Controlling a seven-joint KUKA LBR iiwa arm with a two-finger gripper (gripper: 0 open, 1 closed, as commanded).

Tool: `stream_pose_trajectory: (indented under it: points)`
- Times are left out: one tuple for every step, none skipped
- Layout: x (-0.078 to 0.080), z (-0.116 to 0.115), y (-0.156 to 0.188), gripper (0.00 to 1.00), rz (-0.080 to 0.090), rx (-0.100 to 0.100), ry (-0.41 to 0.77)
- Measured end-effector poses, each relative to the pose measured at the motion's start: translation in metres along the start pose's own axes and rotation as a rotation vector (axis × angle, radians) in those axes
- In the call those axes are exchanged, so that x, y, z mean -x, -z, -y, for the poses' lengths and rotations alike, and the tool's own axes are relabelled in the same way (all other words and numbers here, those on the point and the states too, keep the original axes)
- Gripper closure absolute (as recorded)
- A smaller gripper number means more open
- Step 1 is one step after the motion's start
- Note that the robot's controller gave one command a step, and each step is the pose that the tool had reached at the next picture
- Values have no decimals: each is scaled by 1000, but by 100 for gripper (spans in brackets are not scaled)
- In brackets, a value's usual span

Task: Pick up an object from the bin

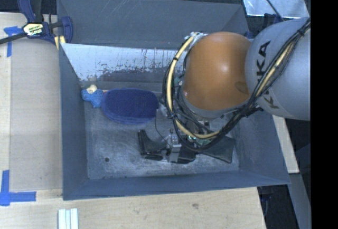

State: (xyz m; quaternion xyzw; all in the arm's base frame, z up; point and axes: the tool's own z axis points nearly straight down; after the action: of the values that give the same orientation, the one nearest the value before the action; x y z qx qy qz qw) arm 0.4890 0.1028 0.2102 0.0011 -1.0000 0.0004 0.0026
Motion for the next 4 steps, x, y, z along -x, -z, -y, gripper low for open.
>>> stream_pose_trajectory:
  points:
    - [21, -17, -144, 0, 1, 0, -75]
    - [58, 46, -140, 0, 11, 1, -83]
    - [119, 25, -47, 0, 21, 4, -74]
    - [130, -16, -135, 0, 21, -3, 185]
